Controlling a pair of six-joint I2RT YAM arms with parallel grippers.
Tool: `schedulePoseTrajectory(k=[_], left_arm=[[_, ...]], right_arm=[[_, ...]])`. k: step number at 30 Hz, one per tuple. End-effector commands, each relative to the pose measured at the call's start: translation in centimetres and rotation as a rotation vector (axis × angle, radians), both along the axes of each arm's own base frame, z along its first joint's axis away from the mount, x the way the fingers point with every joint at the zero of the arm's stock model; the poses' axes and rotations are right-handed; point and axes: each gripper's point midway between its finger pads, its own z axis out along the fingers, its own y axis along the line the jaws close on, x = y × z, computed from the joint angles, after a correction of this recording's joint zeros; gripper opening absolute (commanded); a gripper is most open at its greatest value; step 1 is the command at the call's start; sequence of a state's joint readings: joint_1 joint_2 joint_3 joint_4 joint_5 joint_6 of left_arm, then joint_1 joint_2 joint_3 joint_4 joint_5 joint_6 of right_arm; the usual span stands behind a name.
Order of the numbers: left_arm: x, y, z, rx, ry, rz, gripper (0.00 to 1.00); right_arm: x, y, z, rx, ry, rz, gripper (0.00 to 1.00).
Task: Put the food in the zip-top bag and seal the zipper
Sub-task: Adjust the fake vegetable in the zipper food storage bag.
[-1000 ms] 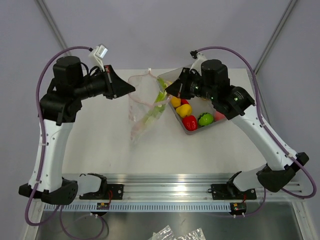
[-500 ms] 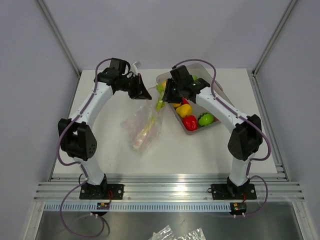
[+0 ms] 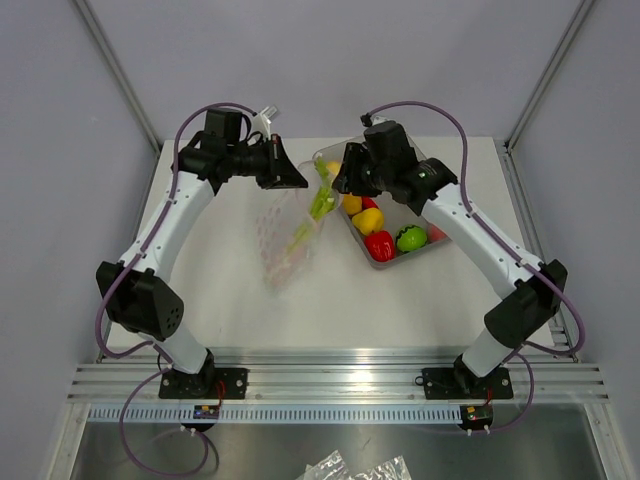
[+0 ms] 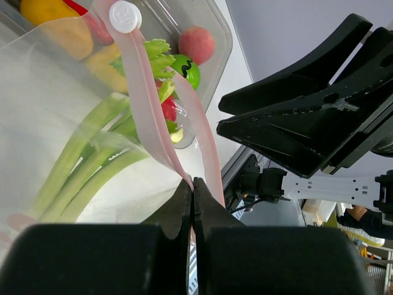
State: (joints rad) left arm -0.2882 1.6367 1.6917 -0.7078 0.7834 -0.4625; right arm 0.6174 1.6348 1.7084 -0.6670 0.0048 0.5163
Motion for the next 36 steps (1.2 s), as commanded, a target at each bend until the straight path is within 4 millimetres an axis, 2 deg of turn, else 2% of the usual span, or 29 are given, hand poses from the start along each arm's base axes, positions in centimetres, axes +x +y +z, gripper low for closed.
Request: schedulePoseTrajectory(k=[1,4,9,11,17,20,24,27,33,36], left_arm=[[-1.1,-0.6,2.4,-0.054,-0.065,-0.041,0.0],[-1.2,-0.7,2.1,-0.049,-0.057,-0.04,0.0],[-1.3,-1.0,1.8,-0.047,-0.052,-0.043,0.0],[-1.3,-1.1,1.7,-0.046,-0.048,-0.044,0.0],[-1.4,-1.3,2.5,-0.053,-0.066,-0.049,0.0],[-1.5,-1.5,2.7,-0.053,-0.07,-0.053,0.0],[-1.6,-1.8,2.6,-0.053,-0.066,-0.061,0.0],[-1.8,-2.1,2.7,-0.057,-0.07,-0.07,0.0],[-2.4,-2.6,3.6,-0.074,-0.087,-0.088,0.0],[-2.7,-2.7,3.7,-0.075,-0.088,-0.098,0.0]], right_arm=[[-0.2,1.5,1.0,-0.02,-0.037,0.097,0.45],[-0.2,1.7,0.9,-0.015,-0.034,0.108,0.43],[-1.2,2.3,-0.3,-0.025,-0.001,0.153,0.42],[-1.6,2.3,0.0,-0.019,-0.011,0.163,0.41],[-2.5,2.2,-2.7,-0.061,0.055,0.186,0.41],[-3.1,2.5,-4.0,-0.075,0.105,0.213,0.44],[-3.4,2.8,-4.4,-0.103,0.119,0.229,0.52],[-3.3,2.6,-5.3,-0.136,0.139,0.222,0.52],[-2.5,2.9,-7.4,-0.164,0.17,0.2,0.42],[-1.9,3.1,-7.5,-0.153,0.156,0.18,0.32]])
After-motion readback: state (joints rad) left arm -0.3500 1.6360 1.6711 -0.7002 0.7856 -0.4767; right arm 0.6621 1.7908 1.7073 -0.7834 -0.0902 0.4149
